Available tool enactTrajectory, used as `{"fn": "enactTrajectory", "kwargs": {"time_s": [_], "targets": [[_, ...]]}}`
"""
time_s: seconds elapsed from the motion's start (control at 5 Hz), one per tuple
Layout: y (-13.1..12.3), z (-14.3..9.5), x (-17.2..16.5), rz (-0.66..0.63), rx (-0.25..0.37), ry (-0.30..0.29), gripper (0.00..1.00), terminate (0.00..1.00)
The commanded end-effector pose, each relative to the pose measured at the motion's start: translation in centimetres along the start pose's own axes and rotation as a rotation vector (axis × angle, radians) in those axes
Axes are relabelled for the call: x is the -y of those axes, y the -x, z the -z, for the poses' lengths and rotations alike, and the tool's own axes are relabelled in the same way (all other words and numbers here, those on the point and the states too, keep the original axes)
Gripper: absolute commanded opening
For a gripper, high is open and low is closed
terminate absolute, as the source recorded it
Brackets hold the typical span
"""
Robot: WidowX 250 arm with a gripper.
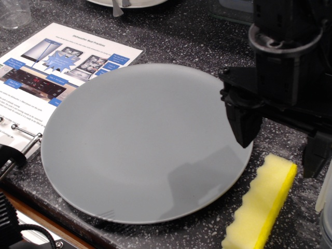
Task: Pick up sponge and wipe plate
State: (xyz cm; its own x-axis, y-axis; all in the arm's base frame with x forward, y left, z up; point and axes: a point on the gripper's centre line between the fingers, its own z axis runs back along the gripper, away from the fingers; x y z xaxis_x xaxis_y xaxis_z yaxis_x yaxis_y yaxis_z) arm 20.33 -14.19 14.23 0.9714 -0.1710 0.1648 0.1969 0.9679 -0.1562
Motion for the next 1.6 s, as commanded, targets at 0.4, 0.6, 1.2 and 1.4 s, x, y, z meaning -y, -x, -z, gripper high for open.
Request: {"fn": "enactTrajectory", "kwargs": {"time_s": [0.4,0.6,1.2,1.4], "targets": [[0.7,2.5,0.0,-0.043,0.009,-0.085,1.0,0.0],[0.4,3.2,-0.5,-0.096,-0.056,-0.069,1.0,0.0],[0.9,5.8,-1.7,-0.145,-0.074,-0.084,1.0,0.0],[1.3,6.2,-2.0,-0.148,-0.072,-0.075,1.0,0.0]]}}
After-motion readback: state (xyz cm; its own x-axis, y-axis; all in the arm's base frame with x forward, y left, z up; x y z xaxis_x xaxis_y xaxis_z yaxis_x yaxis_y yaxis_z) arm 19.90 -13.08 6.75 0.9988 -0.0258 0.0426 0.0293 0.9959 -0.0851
